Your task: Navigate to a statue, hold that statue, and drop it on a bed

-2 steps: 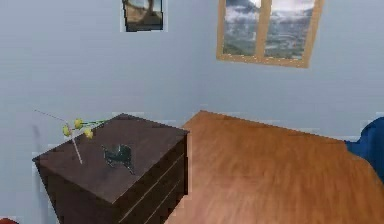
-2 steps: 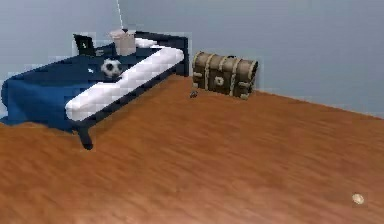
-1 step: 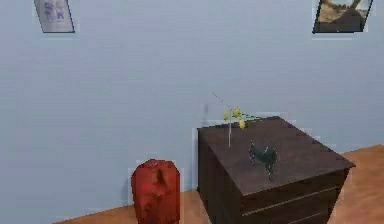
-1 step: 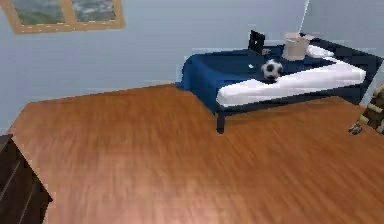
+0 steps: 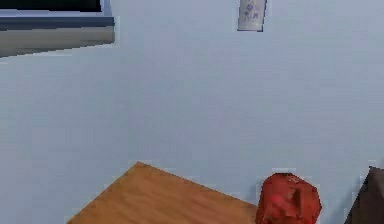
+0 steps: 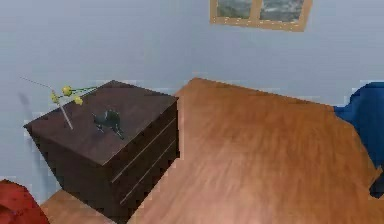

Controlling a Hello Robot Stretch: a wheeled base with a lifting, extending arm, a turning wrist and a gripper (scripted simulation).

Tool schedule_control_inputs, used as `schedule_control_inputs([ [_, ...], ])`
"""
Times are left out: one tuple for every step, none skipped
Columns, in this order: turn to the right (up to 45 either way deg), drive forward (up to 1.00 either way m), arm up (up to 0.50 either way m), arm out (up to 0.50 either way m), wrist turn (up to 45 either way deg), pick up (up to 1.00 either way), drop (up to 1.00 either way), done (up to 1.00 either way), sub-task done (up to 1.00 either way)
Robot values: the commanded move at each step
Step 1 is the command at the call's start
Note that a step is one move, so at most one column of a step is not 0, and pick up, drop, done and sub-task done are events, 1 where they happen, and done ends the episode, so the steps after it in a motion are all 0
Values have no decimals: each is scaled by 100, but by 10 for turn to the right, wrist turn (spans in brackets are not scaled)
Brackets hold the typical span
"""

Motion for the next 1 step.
schedule_control_inputs([
  [-210,0,0,0,0,0,0,0,0],
])
